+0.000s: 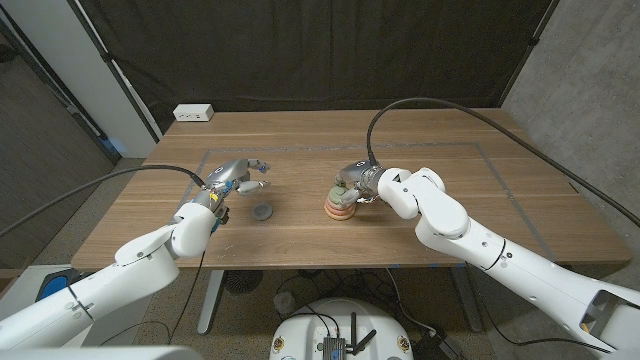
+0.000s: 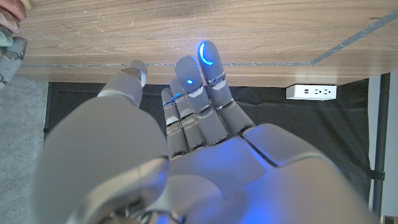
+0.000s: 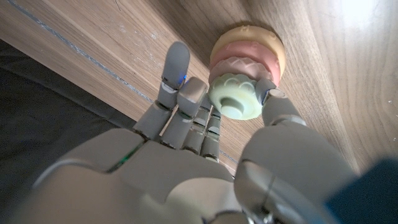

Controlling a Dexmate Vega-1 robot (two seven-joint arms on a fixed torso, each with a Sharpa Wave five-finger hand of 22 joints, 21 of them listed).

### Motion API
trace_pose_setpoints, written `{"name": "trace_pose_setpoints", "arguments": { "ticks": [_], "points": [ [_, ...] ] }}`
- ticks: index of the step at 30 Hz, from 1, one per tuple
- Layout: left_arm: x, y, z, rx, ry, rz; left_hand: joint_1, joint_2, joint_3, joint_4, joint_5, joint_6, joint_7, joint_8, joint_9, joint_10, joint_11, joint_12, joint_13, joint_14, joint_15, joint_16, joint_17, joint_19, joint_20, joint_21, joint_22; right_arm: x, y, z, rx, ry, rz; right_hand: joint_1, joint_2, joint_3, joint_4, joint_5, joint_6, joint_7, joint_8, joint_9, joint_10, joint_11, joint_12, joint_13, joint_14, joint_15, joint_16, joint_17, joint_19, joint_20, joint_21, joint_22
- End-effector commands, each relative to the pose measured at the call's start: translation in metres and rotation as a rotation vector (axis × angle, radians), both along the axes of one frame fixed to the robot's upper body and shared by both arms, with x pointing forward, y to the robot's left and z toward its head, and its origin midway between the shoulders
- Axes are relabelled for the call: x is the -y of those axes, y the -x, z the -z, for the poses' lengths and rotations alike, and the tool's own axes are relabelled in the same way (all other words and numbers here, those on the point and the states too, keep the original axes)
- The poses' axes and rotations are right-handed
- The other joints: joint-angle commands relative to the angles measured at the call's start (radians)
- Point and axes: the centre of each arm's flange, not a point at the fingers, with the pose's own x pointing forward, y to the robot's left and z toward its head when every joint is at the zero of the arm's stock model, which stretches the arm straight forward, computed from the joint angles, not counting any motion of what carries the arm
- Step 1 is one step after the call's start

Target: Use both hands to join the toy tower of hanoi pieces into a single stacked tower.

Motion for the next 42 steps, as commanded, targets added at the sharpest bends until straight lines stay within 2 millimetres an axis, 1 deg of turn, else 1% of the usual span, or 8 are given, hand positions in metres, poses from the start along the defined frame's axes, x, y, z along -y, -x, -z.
{"name": "trace_pose_setpoints", "arguments": {
  "ticks": [1,5,11,13,16,20,35,42],
  "points": [
    [-0.001,0.0,0.0,0.0,0.002,0.001,-0.007,0.0,0.008,-0.001,0.0,0.006,-0.001,-0.002,0.001,0.011,0.001,-0.001,0.002,0.01,-0.053,0.006,0.008,0.01,-0.132,0.007,0.003,-0.001,0.0,0.0,-0.001,0.017,0.004,0.004,-0.023,0.004,-0.008,-0.007,-0.038,0.016,-0.016,-0.001,-0.034,0.02,-0.001,-0.004,-0.01,-0.042,-0.006,0.002,-0.009,-0.083,-0.005,0.0],
    [0.0,0.0,0.001,0.0,0.001,0.001,-0.008,0.0,0.009,-0.001,0.0,0.007,-0.003,-0.001,0.002,0.012,0.0,-0.002,0.0,0.008,-0.053,0.006,0.008,0.011,-0.132,0.007,0.003,-0.001,0.0,0.0,-0.005,0.024,0.008,0.007,-0.028,0.005,-0.009,-0.01,-0.052,0.026,-0.022,-0.002,-0.052,0.029,0.0,-0.008,-0.014,-0.042,-0.008,0.001,-0.011,-0.083,-0.006,-0.001],
    [-0.001,0.002,0.0,0.006,0.005,0.006,-0.009,0.0,0.01,-0.001,0.0,0.008,-0.002,-0.001,0.002,0.013,-0.001,-0.001,0.001,0.012,-0.053,0.01,0.014,0.011,-0.131,0.007,0.003,0.0,0.0,0.0,-0.013,0.024,0.008,0.009,-0.039,0.006,-0.009,-0.017,-0.067,0.029,-0.026,-0.003,-0.091,0.04,-0.003,-0.017,-0.024,-0.042,-0.018,-0.004,-0.018,-0.082,-0.011,-0.006],
    [-0.001,0.003,0.001,0.007,0.008,0.006,-0.009,0.0,0.01,0.0,0.0,0.009,-0.003,-0.001,0.002,0.013,0.0,-0.001,0.002,0.007,-0.053,0.006,0.009,0.011,-0.131,0.007,0.003,0.0,0.001,0.0,-0.01,0.021,0.006,0.008,-0.046,0.005,-0.009,-0.021,-0.073,0.033,-0.027,-0.002,-0.109,0.052,-0.004,-0.021,-0.031,-0.042,-0.025,-0.007,-0.023,-0.082,-0.014,-0.008],
    [-0.002,0.004,0.001,0.004,0.01,0.003,-0.01,0.0,0.011,-0.001,0.0,0.009,-0.002,-0.001,0.002,0.014,-0.001,-0.001,0.001,0.008,-0.053,0.007,0.01,0.011,-0.132,0.007,0.003,0.0,0.002,-0.001,-0.005,0.018,0.005,0.008,-0.055,0.004,-0.007,-0.03,-0.121,0.043,-0.041,-0.001,-0.132,0.058,0.0,-0.029,-0.042,-0.042,-0.036,-0.01,-0.031,-0.082,-0.017,-0.009],
    [-0.002,0.004,0.002,0.002,0.008,0.005,-0.01,0.0,0.011,-0.001,0.0,0.009,-0.002,-0.001,0.002,0.014,0.0,-0.001,0.002,0.007,-0.053,0.006,0.009,0.012,-0.132,0.007,0.003,0.002,0.005,-0.001,0.002,0.004,0.012,0.009,-0.058,0.004,-0.007,-0.035,-0.142,0.047,-0.045,-0.002,-0.147,0.066,0.001,-0.035,-0.049,-0.042,-0.046,-0.015,-0.037,-0.082,-0.02,-0.011],
    [0.001,0.006,0.002,0.0,0.003,0.005,-0.011,0.0,0.015,-0.002,0.0,0.01,-0.003,-0.002,0.003,0.012,0.0,-0.003,0.002,0.013,-0.053,0.014,0.017,0.012,-0.132,0.007,0.003,0.011,0.014,-0.003,0.011,-0.014,0.029,0.014,-0.062,0.003,-0.006,-0.047,-0.161,0.048,-0.043,-0.005,-0.175,0.07,0.004,-0.045,-0.071,-0.042,-0.073,-0.03,-0.051,-0.081,-0.028,-0.015],
    [0.0,0.009,0.003,0.003,0.015,0.001,-0.012,0.0,0.016,-0.001,0.0,0.009,-0.003,-0.002,0.003,0.014,0.0,-0.003,0.001,0.007,-0.053,0.008,0.011,0.012,-0.132,0.007,0.003,0.018,0.018,-0.005,0.011,-0.042,0.034,0.016,-0.059,0.003,-0.004,-0.052,-0.145,0.045,-0.033,-0.006,-0.176,0.073,0.008,-0.049,-0.072,-0.042,-0.078,-0.03,-0.055,-0.081,-0.03,-0.015]
  ]
}}
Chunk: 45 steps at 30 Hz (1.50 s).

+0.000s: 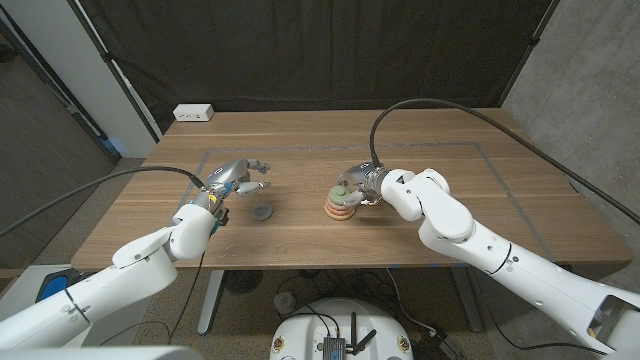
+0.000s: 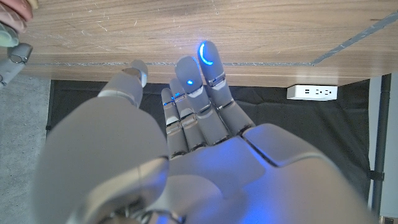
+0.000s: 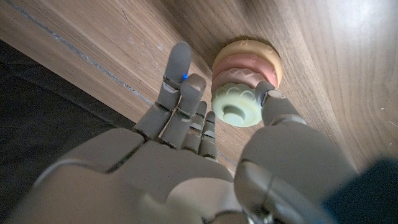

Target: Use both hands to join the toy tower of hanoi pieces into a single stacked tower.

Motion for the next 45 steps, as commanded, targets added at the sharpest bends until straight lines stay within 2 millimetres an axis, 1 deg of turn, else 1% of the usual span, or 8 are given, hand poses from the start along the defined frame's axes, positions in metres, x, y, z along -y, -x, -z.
{"name": "trace_pose_setpoints", "arguments": {
  "ticks": [1,10,16,21,26,36,40,45],
  "points": [
    [0.0,0.005,0.001,0.001,0.013,-0.008,-0.012,0.0,0.01,0.0,0.0,0.008,-0.003,-0.003,0.003,0.005,0.003,-0.003,0.004,0.007,-0.053,0.003,0.003,0.012,-0.132,0.008,0.003,0.01,0.007,-0.003,0.007,-0.04,0.012,0.009,0.0,0.0,-0.002,-0.001,0.011,-0.003,0.006,0.003,-0.006,0.003,0.008,-0.001,-0.006,-0.074,-0.006,0.001,-0.005,-0.098,-0.006,-0.001],
    [0.002,0.015,0.002,0.013,0.029,-0.026,-0.01,-0.001,0.011,-0.002,0.0,0.005,-0.005,-0.004,0.003,-0.004,-0.002,-0.005,0.007,0.005,-0.053,0.004,0.004,0.012,-0.132,0.008,0.003,0.03,0.012,-0.008,0.046,-0.148,0.035,0.029,0.013,0.003,-0.005,-0.008,0.025,-0.009,0.017,0.005,-0.011,0.001,0.015,-0.01,-0.019,-0.075,-0.029,-0.016,-0.014,-0.098,-0.009,-0.002],
    [0.003,0.019,0.003,0.012,0.061,-0.035,-0.009,-0.003,0.012,-0.002,0.0,0.001,-0.006,-0.005,0.003,-0.006,-0.001,-0.006,0.005,0.006,-0.053,0.005,0.004,0.009,-0.132,0.007,0.003,0.044,0.018,-0.006,0.094,-0.226,0.059,0.064,0.033,0.008,-0.01,-0.01,0.076,-0.073,0.037,0.006,0.02,-0.046,0.029,-0.017,-0.013,-0.076,-0.035,-0.019,-0.014,-0.099,-0.007,-0.003],
    [0.006,0.025,0.006,0.014,0.082,-0.049,-0.008,-0.005,0.012,-0.002,0.0,-0.004,-0.005,-0.006,0.003,-0.008,-0.005,-0.006,0.006,0.001,-0.053,0.0,-0.003,0.008,-0.132,0.008,0.004,0.053,0.016,-0.003,0.128,-0.262,0.092,0.088,0.04,0.011,-0.012,-0.01,0.077,-0.056,0.037,0.006,0.033,-0.046,0.033,-0.018,-0.004,-0.075,-0.03,-0.012,-0.013,-0.098,-0.004,-0.002],
    [0.006,0.028,0.008,0.007,0.086,-0.061,-0.01,-0.007,0.011,-0.001,-0.001,-0.005,-0.005,-0.006,0.003,-0.011,0.0,-0.007,0.005,0.001,-0.053,0.0,-0.006,0.009,-0.132,0.009,0.004,0.06,0.015,0.0,0.153,-0.284,0.11,0.102,0.041,0.007,-0.01,-0.013,0.077,-0.073,0.036,0.008,0.032,-0.051,0.034,-0.016,0.002,-0.075,-0.029,-0.007,-0.015,-0.097,-0.001,-0.002],
    [0.01,0.034,0.0,0.003,0.05,-0.078,-0.012,-0.011,0.009,-0.001,-0.001,-0.019,-0.003,-0.011,0.003,-0.025,0.001,-0.011,0.003,0.001,-0.053,0.0,-0.008,0.008,-0.132,0.009,0.004,0.074,0.019,0.008,0.19,-0.318,0.138,0.115,0.038,-0.002,-0.009,-0.018,0.077,-0.066,0.036,0.008,0.039,-0.066,0.038,-0.009,-0.006,-0.076,-0.044,-0.017,-0.021,-0.097,0.001,-0.002],
    [0.009,0.034,-0.003,0.011,0.044,-0.077,-0.014,-0.013,0.008,-0.001,-0.002,-0.026,-0.001,-0.013,0.003,-0.033,0.004,-0.013,0.003,-0.004,-0.053,-0.004,-0.013,0.006,-0.132,0.008,0.004,0.081,0.022,0.013,0.21,-0.34,0.158,0.119,0.038,-0.01,-0.006,-0.023,0.091,-0.095,0.041,0.009,0.061,-0.076,0.046,-0.005,0.002,-0.075,-0.043,-0.013,-0.022,-0.097,0.004,-0.002],
    [0.009,0.031,-0.004,0.004,0.034,-0.07,-0.015,-0.015,0.007,0.0,-0.002,-0.028,-0.001,-0.013,0.002,-0.035,0.004,-0.013,0.003,-0.004,-0.053,-0.004,-0.014,0.003,-0.132,0.006,0.003,0.09,0.024,0.019,0.213,-0.356,0.195,0.119,0.037,-0.016,-0.004,-0.026,0.097,-0.097,0.044,0.009,0.071,-0.078,0.047,-0.001,-0.003,-0.076,-0.052,-0.019,-0.024,-0.097,0.005,-0.002]
  ]
}}
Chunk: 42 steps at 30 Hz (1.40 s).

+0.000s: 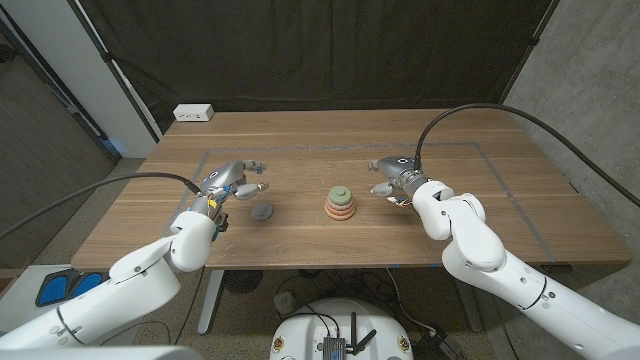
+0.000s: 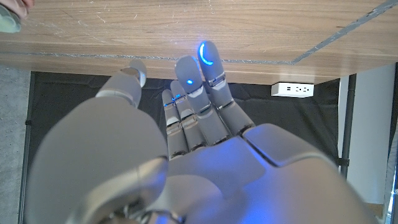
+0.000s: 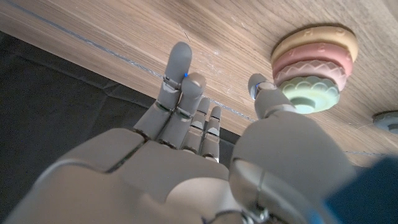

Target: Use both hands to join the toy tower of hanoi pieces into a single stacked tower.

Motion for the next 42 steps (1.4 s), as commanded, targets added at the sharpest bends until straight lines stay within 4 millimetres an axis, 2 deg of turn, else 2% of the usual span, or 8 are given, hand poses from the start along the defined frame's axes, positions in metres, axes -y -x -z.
{"name": "trace_pose_setpoints", "arguments": {
  "ticks": [1,7,17,25,31,42],
  "points": [
    [0.001,-0.001,-0.004,-0.005,-0.024,-0.002,-0.003,-0.004,0.002,0.004,-0.002,-0.004,0.004,0.0,0.002,-0.005,0.001,0.0,0.003,-0.004,-0.053,-0.004,0.0,0.002,-0.132,0.006,0.003,0.021,0.005,0.014,0.031,-0.057,0.067,0.01,0.004,-0.006,0.001,-0.003,0.008,-0.009,0.01,0.001,0.021,-0.005,0.006,0.006,0.002,-0.072,-0.009,-0.002,-0.001,-0.106,0.009,0.003],
    [-0.001,-0.002,-0.003,-0.005,-0.021,-0.006,-0.004,-0.004,0.002,0.004,-0.002,-0.005,0.003,0.001,0.002,-0.004,0.002,0.001,0.002,-0.005,-0.053,-0.004,-0.001,0.002,-0.132,0.006,0.003,0.029,0.005,0.021,0.041,-0.075,0.095,0.013,0.006,-0.01,0.001,-0.004,0.012,0.001,0.011,0.001,0.027,-0.006,0.006,0.01,0.012,-0.072,-0.003,0.007,-0.001,-0.106,0.011,0.003],
    [-0.005,-0.003,-0.004,-0.004,-0.021,-0.003,-0.004,-0.005,0.001,0.004,-0.003,-0.006,0.003,0.001,0.002,-0.004,0.002,0.003,0.002,-0.006,-0.053,-0.005,-0.003,0.002,-0.132,0.006,0.004,0.042,0.006,0.03,0.056,-0.113,0.133,0.019,0.01,-0.012,0.001,-0.005,0.012,0.001,0.011,0.001,0.032,-0.006,0.006,0.014,0.013,-0.072,-0.005,0.01,0.0,-0.106,0.013,0.003],
    [-0.002,-0.011,0.002,-0.015,0.009,0.025,-0.002,-0.007,0.002,0.002,-0.002,-0.012,0.003,0.0,0.001,-0.016,0.0,0.0,0.003,-0.013,-0.053,-0.01,-0.008,-0.008,-0.132,0.003,0.003,0.05,0.004,0.04,0.072,-0.148,0.147,0.024,0.015,-0.012,0.001,-0.005,0.014,-0.008,0.012,0.001,0.043,-0.009,0.008,0.017,0.022,-0.071,0.0,0.018,0.006,-0.106,0.017,0.003],
    [-0.004,-0.009,0.0,-0.015,-0.003,0.01,-0.001,-0.007,0.002,0.003,-0.002,-0.016,0.003,-0.001,0.001,-0.02,0.0,0.0,0.003,-0.017,-0.054,-0.012,-0.011,-0.009,-0.132,0.002,0.003,0.055,0.005,0.042,0.085,-0.162,0.159,0.029,0.021,-0.014,0.002,-0.006,0.047,-0.035,0.025,0.001,0.054,-0.017,0.008,0.023,0.019,-0.071,-0.007,0.018,0.005,-0.106,0.018,0.002],
    [-0.005,-0.005,-0.003,-0.011,-0.039,-0.03,0.006,-0.003,0.003,0.002,-0.002,-0.016,-0.001,0.001,0.0,-0.017,-0.004,0.004,0.0,0.001,-0.053,-0.001,-0.006,0.012,-0.133,0.013,0.006,0.061,0.006,0.045,0.099,-0.158,0.169,0.033,0.025,-0.018,0.002,-0.006,0.055,-0.034,0.028,0.0,0.06,-0.016,0.006,0.029,0.024,-0.072,-0.007,0.022,0.004,-0.106,0.02,0.002]
  ]
}}
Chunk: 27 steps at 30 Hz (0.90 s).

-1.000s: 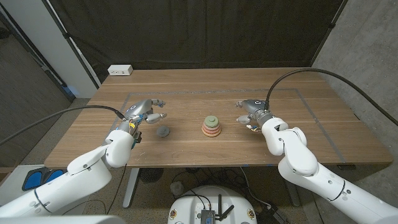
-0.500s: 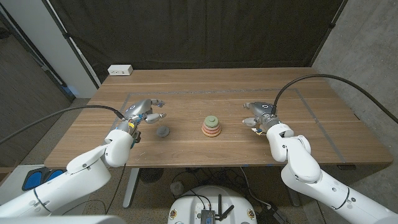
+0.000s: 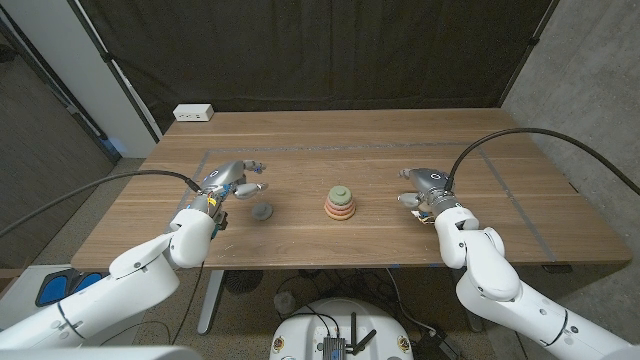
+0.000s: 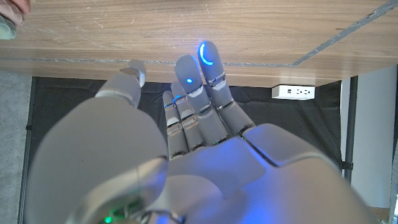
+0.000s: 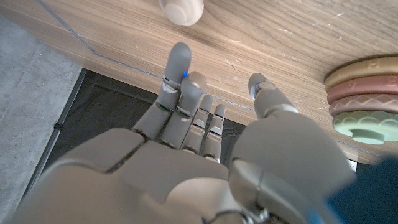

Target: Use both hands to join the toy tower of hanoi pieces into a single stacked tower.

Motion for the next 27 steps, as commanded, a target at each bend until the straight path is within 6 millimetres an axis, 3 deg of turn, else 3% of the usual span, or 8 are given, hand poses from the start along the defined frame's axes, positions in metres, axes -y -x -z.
{"name": "trace_pose_setpoints", "arguments": {
  "ticks": [1,27],
  "points": [
    [-0.002,0.003,-0.004,0.007,-0.028,-0.033,0.006,-0.003,0.003,0.002,-0.002,-0.002,-0.005,0.003,0.003,-0.007,-0.004,0.003,0.0,0.011,-0.054,0.002,-0.002,0.009,-0.135,0.004,0.006,0.008,0.001,0.004,0.021,-0.007,0.021,0.007,-0.001,-0.005,-0.002,-0.002,0.01,0.003,0.006,0.003,0.008,0.001,0.006,0.003,0.009,-0.067,0.003,0.007,0.004,-0.106,0.004,0.002],
    [-0.005,0.004,-0.03,-0.116,-0.303,-0.03,0.002,-0.016,-0.004,0.004,-0.004,-0.009,-0.012,0.003,-0.001,-0.024,-0.001,-0.002,-0.013,0.016,-0.054,0.003,-0.009,0.006,-0.134,0.001,0.004,0.002,0.0,0.008,0.014,-0.021,0.016,0.01,0.005,-0.011,-0.001,0.0,0.015,0.002,0.007,0.003,0.021,0.002,0.002,0.013,-0.001,-0.067,-0.018,-0.001,-0.004,-0.105,0.004,0.001]
  ]
}}
